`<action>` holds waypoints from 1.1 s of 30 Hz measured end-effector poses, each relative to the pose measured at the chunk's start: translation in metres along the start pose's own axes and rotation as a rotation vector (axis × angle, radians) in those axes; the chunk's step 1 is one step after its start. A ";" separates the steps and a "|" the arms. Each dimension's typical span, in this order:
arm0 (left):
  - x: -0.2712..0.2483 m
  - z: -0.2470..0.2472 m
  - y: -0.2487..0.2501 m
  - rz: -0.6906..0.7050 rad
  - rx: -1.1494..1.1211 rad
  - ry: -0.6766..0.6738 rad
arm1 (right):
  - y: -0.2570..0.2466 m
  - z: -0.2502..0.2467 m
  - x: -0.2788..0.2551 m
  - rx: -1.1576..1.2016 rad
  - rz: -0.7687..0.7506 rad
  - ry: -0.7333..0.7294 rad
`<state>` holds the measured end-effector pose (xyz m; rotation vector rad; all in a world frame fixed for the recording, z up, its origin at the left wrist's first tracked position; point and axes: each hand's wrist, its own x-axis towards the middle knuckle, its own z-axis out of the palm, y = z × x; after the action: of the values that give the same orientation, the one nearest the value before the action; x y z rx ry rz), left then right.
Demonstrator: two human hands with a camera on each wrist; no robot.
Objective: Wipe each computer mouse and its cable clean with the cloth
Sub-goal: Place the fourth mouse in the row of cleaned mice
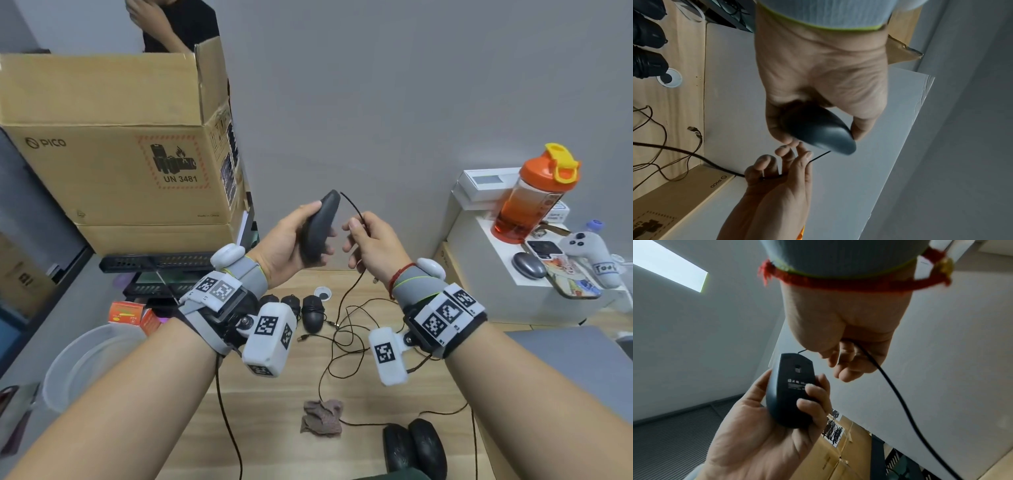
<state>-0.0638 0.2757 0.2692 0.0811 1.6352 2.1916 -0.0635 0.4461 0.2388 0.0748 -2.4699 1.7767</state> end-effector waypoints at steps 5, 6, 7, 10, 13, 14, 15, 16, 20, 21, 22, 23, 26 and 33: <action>0.005 0.002 -0.006 0.095 0.178 0.124 | -0.003 0.008 -0.008 -0.364 -0.030 -0.150; 0.006 0.003 -0.008 0.121 0.214 0.138 | -0.003 0.010 -0.008 -0.385 -0.017 -0.164; 0.008 0.005 -0.009 0.146 0.241 0.145 | -0.001 0.012 -0.007 -0.380 -0.003 -0.176; 0.007 0.009 -0.009 0.154 0.281 0.082 | 0.001 0.016 -0.004 -0.349 0.028 -0.211; 0.005 0.007 -0.006 0.112 0.327 0.015 | -0.001 0.016 -0.004 -0.358 0.054 -0.280; 0.004 0.005 -0.006 0.103 0.346 0.001 | -0.002 0.016 -0.004 -0.364 0.056 -0.309; 0.004 0.004 -0.007 0.096 0.360 -0.010 | -0.003 0.015 -0.005 -0.360 0.059 -0.337; 0.004 0.002 -0.008 0.088 0.367 -0.019 | -0.004 0.015 -0.007 -0.348 0.069 -0.365; 0.004 0.000 -0.010 0.065 0.358 -0.043 | -0.011 0.015 -0.014 -0.324 0.118 -0.472; 0.006 0.000 -0.011 0.055 0.356 -0.054 | -0.012 0.015 -0.016 -0.320 0.123 -0.501; 0.006 0.000 -0.011 0.045 0.357 -0.068 | -0.012 0.016 -0.017 -0.317 0.122 -0.525; 0.007 0.000 -0.012 0.037 0.356 -0.086 | -0.013 0.016 -0.018 -0.317 0.119 -0.536; 0.006 0.003 -0.013 0.067 0.314 -0.134 | -0.014 0.015 -0.018 -0.288 0.137 -0.524; 0.015 -0.011 -0.008 0.148 0.325 0.154 | -0.013 0.006 -0.014 -0.123 0.215 -0.441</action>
<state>-0.0783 0.2727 0.2550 0.1304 2.1239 2.0580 -0.0487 0.4363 0.2472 0.2213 -2.9918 1.8492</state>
